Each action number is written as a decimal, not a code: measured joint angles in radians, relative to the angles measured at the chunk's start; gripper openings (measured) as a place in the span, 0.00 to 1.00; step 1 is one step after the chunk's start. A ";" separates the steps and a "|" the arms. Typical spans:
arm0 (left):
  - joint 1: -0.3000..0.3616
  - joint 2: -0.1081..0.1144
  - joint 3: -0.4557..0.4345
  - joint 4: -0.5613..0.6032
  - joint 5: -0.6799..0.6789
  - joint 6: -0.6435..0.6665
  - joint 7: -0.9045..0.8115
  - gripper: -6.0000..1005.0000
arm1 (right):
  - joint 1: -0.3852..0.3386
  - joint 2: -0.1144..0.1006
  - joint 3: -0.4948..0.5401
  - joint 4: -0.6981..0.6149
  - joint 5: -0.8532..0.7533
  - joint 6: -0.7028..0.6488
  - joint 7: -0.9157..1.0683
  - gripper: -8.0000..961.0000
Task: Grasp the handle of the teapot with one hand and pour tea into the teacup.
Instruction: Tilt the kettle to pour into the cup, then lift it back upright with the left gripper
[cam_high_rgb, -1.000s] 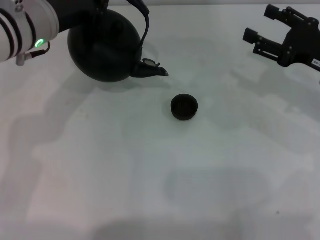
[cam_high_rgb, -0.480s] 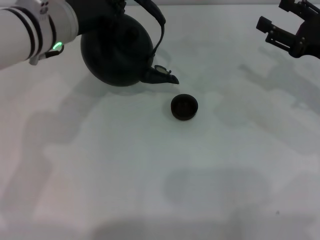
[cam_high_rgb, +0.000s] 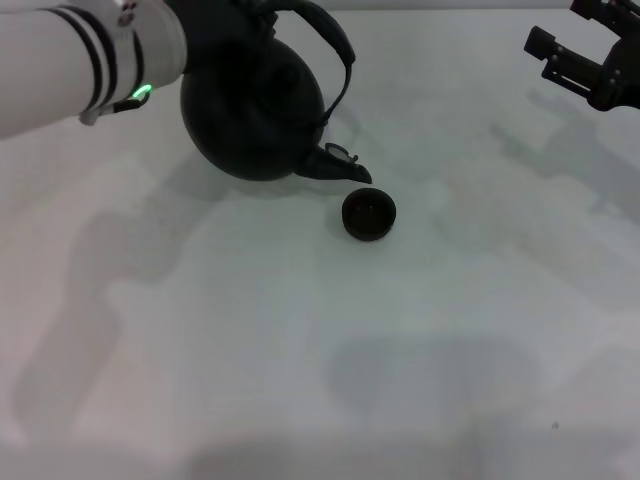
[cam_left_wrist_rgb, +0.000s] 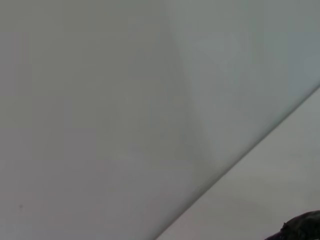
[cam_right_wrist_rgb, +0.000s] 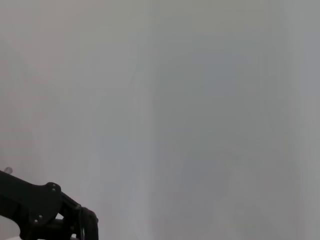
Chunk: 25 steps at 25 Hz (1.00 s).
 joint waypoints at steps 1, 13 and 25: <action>-0.005 0.000 0.005 0.000 0.012 -0.008 -0.011 0.13 | 0.000 0.000 0.001 0.000 0.000 0.000 0.000 0.87; -0.045 0.000 0.050 0.017 0.135 -0.071 -0.083 0.13 | 0.003 0.000 0.002 0.012 0.000 -0.012 -0.001 0.87; -0.055 0.000 0.068 0.049 0.212 -0.116 -0.108 0.13 | 0.008 0.000 0.002 0.012 0.000 -0.024 -0.003 0.87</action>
